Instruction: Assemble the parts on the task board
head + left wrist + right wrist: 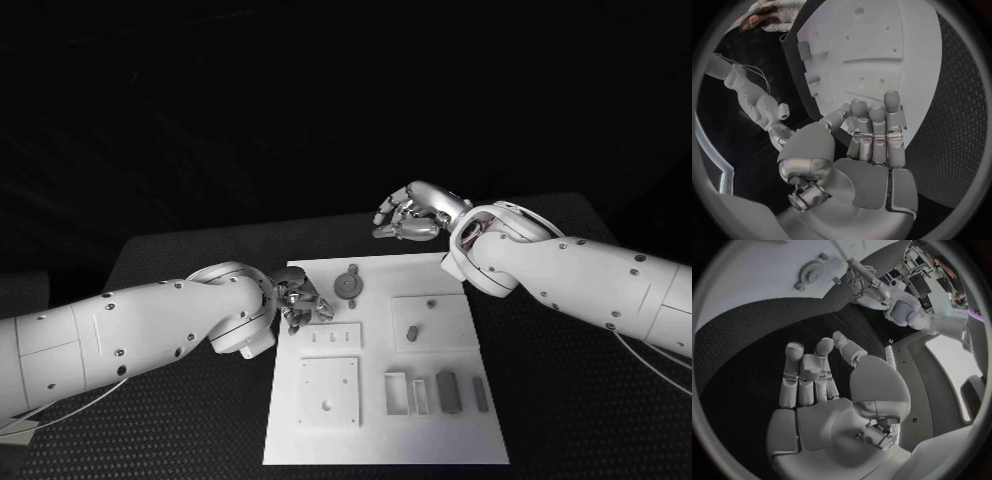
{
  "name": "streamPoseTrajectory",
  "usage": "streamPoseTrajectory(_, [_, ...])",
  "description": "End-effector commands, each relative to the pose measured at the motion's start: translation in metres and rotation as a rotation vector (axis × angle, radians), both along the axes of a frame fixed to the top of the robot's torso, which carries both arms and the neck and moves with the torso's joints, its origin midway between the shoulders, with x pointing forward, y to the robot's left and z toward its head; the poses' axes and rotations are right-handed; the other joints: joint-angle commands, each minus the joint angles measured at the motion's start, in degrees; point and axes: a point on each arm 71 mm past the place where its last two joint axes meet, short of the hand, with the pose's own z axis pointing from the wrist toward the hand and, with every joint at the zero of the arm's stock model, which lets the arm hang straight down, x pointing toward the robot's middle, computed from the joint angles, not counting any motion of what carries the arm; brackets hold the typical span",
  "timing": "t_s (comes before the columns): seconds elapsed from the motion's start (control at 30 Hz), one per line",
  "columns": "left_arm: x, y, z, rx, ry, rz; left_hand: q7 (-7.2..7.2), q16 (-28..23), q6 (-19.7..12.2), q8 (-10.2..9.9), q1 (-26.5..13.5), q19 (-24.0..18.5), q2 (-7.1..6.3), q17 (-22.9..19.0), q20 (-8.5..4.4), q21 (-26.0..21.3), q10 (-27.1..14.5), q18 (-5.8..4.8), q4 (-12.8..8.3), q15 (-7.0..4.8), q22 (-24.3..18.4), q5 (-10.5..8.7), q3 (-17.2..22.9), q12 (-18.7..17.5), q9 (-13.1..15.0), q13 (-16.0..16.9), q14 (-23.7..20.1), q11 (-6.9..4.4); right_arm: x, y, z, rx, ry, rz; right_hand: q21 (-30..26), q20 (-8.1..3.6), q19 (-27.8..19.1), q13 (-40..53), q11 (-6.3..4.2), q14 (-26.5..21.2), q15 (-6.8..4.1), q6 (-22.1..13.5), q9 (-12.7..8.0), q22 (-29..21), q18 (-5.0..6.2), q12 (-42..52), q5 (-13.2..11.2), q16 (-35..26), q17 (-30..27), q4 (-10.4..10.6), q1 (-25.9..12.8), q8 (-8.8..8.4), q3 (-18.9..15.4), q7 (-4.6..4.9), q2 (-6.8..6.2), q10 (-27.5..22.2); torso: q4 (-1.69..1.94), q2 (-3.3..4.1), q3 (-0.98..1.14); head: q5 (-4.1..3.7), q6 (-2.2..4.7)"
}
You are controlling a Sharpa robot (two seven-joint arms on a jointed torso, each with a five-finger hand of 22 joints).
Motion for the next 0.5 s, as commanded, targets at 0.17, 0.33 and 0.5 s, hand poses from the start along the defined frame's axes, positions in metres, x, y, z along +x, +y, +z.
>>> streamPoseTrajectory(0.17, [-0.001,-0.0024,-0.0022,0.029,-0.013,0.019,-3.12,2.51,4.52,-0.32,0.18,1.54,-0.47,-0.48,-1.94,2.28,-1.47,0.83,0.64,-2.02,1.55,-0.58,-0.37,2.57,12.07,0.58,0.75,-2.61,0.0022,0.0026,0.0125,0.043,-0.02,0.002,-0.25,-0.19,-0.09,0.01,0.07,-0.12,0.21,-0.33,0.01,0.64,0.77,-0.22,-0.09,-0.26,-0.08,0.21,-0.27,-0.34,-0.13,-0.11,-0.32,-0.3,0.11,0.03,0.0,-0.05,-0.72])
streamPoseTrajectory(0.33, [-0.0047,-0.005,-0.0042,0.035,0.004,0.0,-3.45,4.04,5.29,-0.42,0.03,1.47,-0.65,-1.09,-2.47,3.8,-1.53,0.7,0.9,-2.54,1.52,-0.48,-0.45,4.06,12.54,0.66,0.68,-2.93,0.0037,0.0014,0.0126,0.04,-0.016,-0.001,-0.26,-0.19,-0.09,0.02,0.07,-0.12,0.22,-0.33,0.02,0.64,0.77,-0.22,-0.09,-0.26,-0.08,0.19,-0.28,-0.34,-0.14,-0.1,-0.37,-0.3,-0.02,0.01,0.02,0.01,-1.13])
streamPoseTrajectory(0.5, [-0.0063,-0.0059,-0.005,0.037,0.011,-0.008,-3.54,4.6,5.56,-0.47,0.0,1.4,-0.63,-1.38,-2.66,4.37,-1.56,0.63,0.91,-2.7,1.51,-0.33,-0.43,4.58,12.74,0.62,0.63,-3.03,0.0042,0.001,0.0122,0.037,-0.012,-0.002,-0.27,-0.19,-0.09,0.02,0.07,-0.11,0.22,-0.32,0.03,0.64,0.77,-0.22,-0.09,-0.26,-0.08,0.18,-0.27,-0.34,-0.14,-0.1,-0.39,-0.31,-0.01,-0.02,-0.04,0.0,-1.21])
